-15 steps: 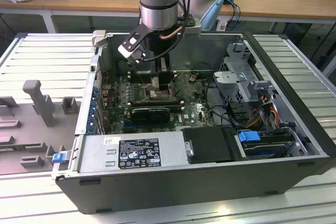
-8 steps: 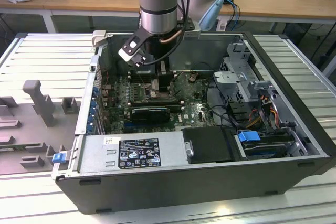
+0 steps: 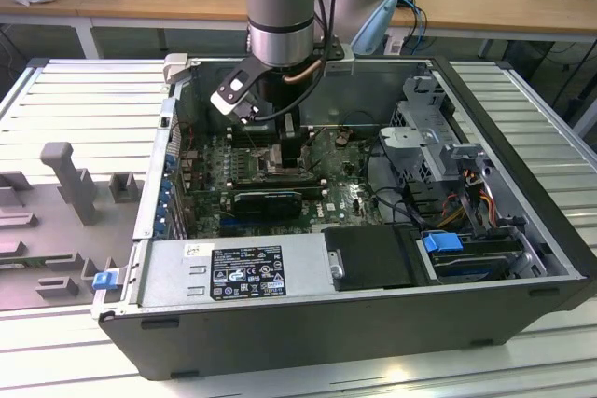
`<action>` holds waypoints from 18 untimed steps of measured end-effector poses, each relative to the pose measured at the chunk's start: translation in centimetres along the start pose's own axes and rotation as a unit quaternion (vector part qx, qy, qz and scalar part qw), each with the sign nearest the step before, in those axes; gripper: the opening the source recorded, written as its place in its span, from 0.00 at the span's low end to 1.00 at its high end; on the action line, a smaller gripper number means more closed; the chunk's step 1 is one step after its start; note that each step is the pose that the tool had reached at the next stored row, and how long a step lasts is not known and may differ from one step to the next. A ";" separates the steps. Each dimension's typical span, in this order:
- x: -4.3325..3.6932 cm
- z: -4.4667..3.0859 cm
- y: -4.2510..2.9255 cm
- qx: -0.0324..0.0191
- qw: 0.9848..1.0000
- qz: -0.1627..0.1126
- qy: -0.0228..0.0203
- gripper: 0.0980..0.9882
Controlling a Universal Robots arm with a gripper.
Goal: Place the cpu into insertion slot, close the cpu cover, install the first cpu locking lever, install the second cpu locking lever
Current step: 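Place the cpu into insertion slot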
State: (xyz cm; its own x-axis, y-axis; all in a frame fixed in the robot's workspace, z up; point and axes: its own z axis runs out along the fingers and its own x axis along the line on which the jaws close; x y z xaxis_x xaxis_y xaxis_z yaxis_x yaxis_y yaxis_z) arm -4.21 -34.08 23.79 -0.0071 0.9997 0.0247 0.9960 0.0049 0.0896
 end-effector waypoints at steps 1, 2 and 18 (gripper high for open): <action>0.00 0.06 -0.02 0.000 1.000 0.000 0.000 0.48; 0.00 0.13 -0.04 0.000 1.000 0.000 0.000 0.48; 1.60 2.88 -0.62 0.000 1.000 0.013 -0.001 0.48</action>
State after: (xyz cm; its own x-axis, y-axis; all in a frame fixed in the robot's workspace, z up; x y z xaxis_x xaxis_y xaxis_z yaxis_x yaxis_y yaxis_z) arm -4.59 -32.41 20.91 0.0183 0.9995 0.0248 0.9958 -0.0204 0.0896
